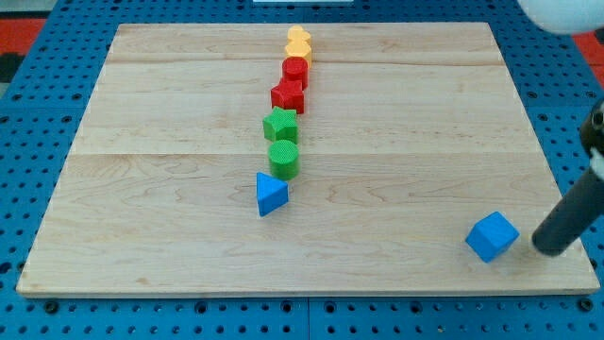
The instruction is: Move the blue cube towards left side
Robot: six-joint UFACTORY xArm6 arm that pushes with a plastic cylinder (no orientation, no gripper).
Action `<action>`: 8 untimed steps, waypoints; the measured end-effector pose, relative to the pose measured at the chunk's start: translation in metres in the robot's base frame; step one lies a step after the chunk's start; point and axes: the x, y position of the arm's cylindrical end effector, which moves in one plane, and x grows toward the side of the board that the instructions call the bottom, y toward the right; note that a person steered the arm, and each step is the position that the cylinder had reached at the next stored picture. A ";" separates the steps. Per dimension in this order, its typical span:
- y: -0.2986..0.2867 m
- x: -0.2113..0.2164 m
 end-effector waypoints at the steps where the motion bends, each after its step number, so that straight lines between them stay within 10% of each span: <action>1: -0.059 0.001; 5: -0.026 -0.063; 8: -0.160 -0.032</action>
